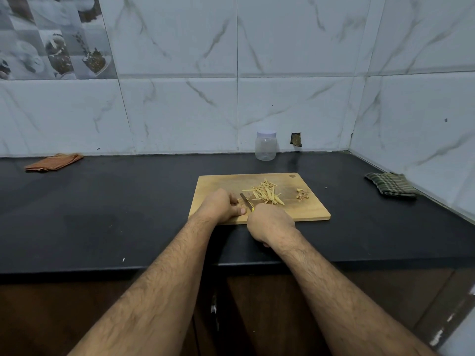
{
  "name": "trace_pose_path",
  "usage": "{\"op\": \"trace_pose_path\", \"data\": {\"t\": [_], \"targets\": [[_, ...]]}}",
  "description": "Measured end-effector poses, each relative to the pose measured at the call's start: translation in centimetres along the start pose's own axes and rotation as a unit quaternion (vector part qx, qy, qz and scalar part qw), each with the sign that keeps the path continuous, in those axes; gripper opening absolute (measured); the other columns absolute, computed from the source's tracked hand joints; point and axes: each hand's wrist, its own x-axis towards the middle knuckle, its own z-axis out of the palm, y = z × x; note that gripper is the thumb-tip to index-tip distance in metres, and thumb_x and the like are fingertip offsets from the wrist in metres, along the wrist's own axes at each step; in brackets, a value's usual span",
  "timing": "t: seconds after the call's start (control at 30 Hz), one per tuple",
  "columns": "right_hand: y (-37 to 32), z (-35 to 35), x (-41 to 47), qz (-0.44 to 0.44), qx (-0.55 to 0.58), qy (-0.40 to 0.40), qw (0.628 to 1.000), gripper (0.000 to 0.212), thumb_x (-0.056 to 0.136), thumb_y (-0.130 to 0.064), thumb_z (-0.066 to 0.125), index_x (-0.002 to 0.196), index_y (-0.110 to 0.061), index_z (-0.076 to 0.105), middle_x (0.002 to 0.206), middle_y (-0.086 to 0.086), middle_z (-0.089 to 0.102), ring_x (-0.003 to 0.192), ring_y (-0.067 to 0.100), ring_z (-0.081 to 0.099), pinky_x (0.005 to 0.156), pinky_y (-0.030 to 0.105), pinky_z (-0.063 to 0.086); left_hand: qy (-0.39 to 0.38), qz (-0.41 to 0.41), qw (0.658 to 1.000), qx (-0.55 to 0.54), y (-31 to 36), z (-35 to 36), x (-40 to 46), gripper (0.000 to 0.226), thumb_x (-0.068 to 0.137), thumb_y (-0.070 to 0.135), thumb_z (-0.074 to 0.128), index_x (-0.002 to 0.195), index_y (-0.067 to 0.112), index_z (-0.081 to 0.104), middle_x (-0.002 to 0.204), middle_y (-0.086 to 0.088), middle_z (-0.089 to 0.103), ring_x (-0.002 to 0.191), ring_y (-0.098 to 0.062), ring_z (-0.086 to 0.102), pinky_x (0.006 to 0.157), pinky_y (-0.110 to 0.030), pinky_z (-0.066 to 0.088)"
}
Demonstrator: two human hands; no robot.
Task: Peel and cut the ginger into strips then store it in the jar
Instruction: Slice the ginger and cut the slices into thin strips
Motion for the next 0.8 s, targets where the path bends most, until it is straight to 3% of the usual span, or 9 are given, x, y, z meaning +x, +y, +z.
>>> {"op": "trace_pose_path", "data": {"t": [0.2,0.27,0.43,0.63,0.8], "targets": [[-0.04,-0.27,-0.06,-0.003,-0.009,-0.004,1.000,0.025,0.100,-0.019,0.045,0.114,-0.009,0.064,0.107,0.008,0.068,0.091,0.025,0.065,0.076,0.035,0.052,-0.004,-0.002,1.000,0.010,0.31,-0.09,-0.39,0.042,0.091,0.033,0.071,0.126,0.010,0.067,0.134,-0.006,0.064,0.125,-0.022,0.056,0.101,-0.031,0.041],[-0.16,-0.38,-0.08,-0.009,-0.011,-0.001,1.000,0.030,0.103,-0.024,0.042,0.116,-0.008,0.063,0.111,0.009,0.068,0.089,0.025,0.063,0.078,0.035,0.053,-0.008,-0.001,1.000,0.018,0.34,-0.11,-0.28,0.044,0.091,0.034,0.071,0.128,0.012,0.065,0.132,-0.004,0.065,0.122,-0.022,0.058,0.099,-0.031,0.043],[-0.42,-0.21,0.04,-0.010,-0.007,-0.010,1.000,0.033,0.104,-0.026,0.039,0.121,-0.007,0.060,0.115,0.011,0.066,0.102,0.027,0.066,0.084,0.038,0.055,-0.019,0.001,0.999,0.026,0.09,-0.09,0.15,0.050,0.088,0.037,0.073,0.133,0.018,0.064,0.122,0.001,0.069,0.112,-0.018,0.060,0.094,-0.028,0.046],[-0.67,0.15,0.45,-0.004,-0.012,-0.014,1.000,0.033,0.105,-0.027,0.038,0.120,-0.008,0.060,0.115,0.011,0.066,0.091,0.025,0.061,0.088,0.040,0.057,-0.022,0.004,0.999,0.024,0.02,-0.26,0.35,0.046,0.088,0.037,0.074,0.130,0.021,0.066,0.119,0.003,0.070,0.111,-0.017,0.060,0.094,-0.028,0.046],[-0.84,0.08,0.76,-0.007,-0.029,-0.024,0.999,0.026,0.102,-0.019,0.043,0.119,-0.008,0.060,0.092,0.006,0.059,0.086,0.022,0.058,0.085,0.036,0.057,-0.031,0.010,0.999,0.020,0.13,-0.39,0.54,0.037,0.090,0.032,0.072,0.124,0.018,0.070,0.120,0.001,0.070,0.114,-0.019,0.060,0.102,-0.035,0.045]]}}
